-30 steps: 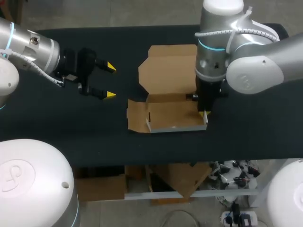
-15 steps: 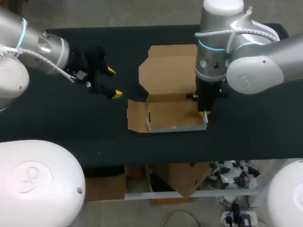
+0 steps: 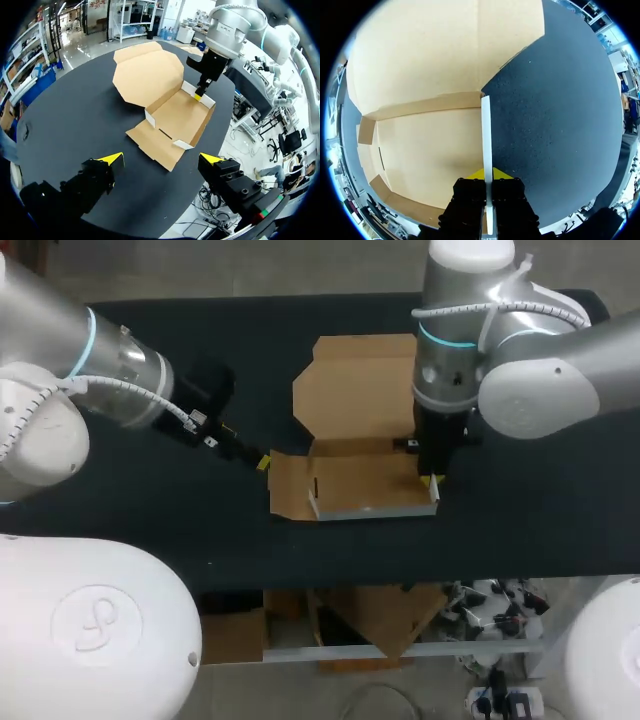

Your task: Assemble the packaging by folding the flat box into shape, placing the metal phone stand inside, and closing the box properly

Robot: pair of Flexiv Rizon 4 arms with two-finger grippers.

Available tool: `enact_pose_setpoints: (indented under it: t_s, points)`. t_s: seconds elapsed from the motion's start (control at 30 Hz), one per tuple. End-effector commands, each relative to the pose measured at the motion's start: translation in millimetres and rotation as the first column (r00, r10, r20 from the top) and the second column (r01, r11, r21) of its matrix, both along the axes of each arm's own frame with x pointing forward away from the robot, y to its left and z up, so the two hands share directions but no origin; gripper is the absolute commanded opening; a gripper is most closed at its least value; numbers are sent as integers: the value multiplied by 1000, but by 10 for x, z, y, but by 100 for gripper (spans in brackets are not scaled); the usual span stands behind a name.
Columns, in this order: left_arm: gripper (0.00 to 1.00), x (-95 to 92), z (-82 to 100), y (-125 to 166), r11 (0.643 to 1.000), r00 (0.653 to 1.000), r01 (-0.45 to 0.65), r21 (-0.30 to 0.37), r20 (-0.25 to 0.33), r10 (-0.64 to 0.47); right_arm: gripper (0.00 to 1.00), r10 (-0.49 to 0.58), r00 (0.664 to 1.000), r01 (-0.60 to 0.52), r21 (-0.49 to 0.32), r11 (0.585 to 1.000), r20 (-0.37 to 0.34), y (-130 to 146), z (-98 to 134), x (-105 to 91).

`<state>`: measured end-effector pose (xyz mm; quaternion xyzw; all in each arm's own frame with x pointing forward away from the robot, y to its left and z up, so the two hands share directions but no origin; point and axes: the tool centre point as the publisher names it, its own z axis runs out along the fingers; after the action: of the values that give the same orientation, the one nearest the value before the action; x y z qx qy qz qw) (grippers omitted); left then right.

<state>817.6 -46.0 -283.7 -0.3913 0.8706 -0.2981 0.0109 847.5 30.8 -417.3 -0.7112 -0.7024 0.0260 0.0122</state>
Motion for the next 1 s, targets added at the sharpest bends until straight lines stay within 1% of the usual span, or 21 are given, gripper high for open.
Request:
enact_pose_setpoints:
  t_s: [0.03, 0.07, 0.13, 0.2, 0.23, 0.27, 0.3, 0.33, 0.43, 0.47, 0.57, 0.67, 0.77, 0.8, 0.83, 0.9, 0.93, 0.97, 1.0]
  points:
    - [100, 66, -143, -116, 834, 739, -526, 164, -396, 544, 0, -1, 1000, 1, -1, 1000, 0, 0, 5, -4]
    - [100, 61, -165, -120, 830, 729, -533, 163, -409, 549, 0, -1, 1000, 1, -1, 1000, 0, 0, 5, -4]
    - [100, 44, -213, -133, 812, 697, -559, 167, -436, 570, 0, -1, 1000, 1, -1, 1000, 0, 0, 5, -4]
    - [100, 29, -269, -143, 805, 669, -570, 164, -476, 570, 0, -1, 1000, 1, -1, 1000, 0, 0, 5, -4]
    - [100, 21, -292, -149, 796, 658, -581, 170, -478, 582, 0, -1, 1000, 1, -1, 1000, 0, 0, 5, -4]
    - [100, 15, -317, -154, 794, 646, -584, 172, -495, 582, 0, -1, 1000, 1, -1, 1000, 0, 0, 5, -4]
    - [100, 9, -337, -153, 793, 639, -585, 169, -507, 579, 0, -1, 1000, 1, -1, 1000, 0, 0, 5, -4]
    - [100, 3, -351, -156, 787, 632, -591, 176, -505, 588, 0, -1, 1000, 1, -1, 1000, 0, 0, 5, -4]
    - [100, 13, -395, -151, 771, 601, -612, 176, -531, 598, 0, -1, 1000, 1, -1, 1000, 0, 0, 5, -4]
    - [100, 27, -418, -136, 760, 581, -625, 177, -544, 605, 0, -1, 1000, 1, -1, 1000, 0, 0, 5, -4]
    - [100, 52, -470, -102, 749, 553, -641, 168, -575, 602, 0, -1, 1000, 1, -1, 1000, 0, 0, 5, -4]
    - [100, 81, -546, -89, 749, 537, -648, 140, -613, 579, 0, -1, 1000, 1, -1, 1000, 0, 0, 5, -4]
    - [100, 116, -615, -80, 758, 546, -646, 93, -637, 544, 0, -1, 1000, 1, -1, 1000, 0, 0, 5, -4]
    - [100, 127, -626, -82, 764, 561, -642, 57, -645, 519, 0, -1, 1000, 1, -1, 1000, 0, 0, 5, -4]
    - [100, 137, -638, -75, 766, 563, -641, 50, -647, 514, 0, -1, 1000, 1, -1, 1000, 0, 0, 5, -4]
    - [100, 150, -653, -78, 773, 589, -635, 2, -646, 485, 0, -1, 1000, 1, -1, 1000, 0, 0, 5, -4]
    - [100, 156, -664, -76, 772, 591, -635, -7, -648, 481, 0, -1, 1000, 1, -1, 1000, 0, 0, 5, -4]
    - [100, 162, -672, -75, 774, 602, -633, -23, -643, 473, 0, -1, 1000, 1, -1, 1000, 0, 0, 5, -4]
    - [100, 168, -680, -74, 776, 603, -630, -25, -645, 469, 0, -1, 1000, 1, -1, 1000, 0, 0, 5, -4]
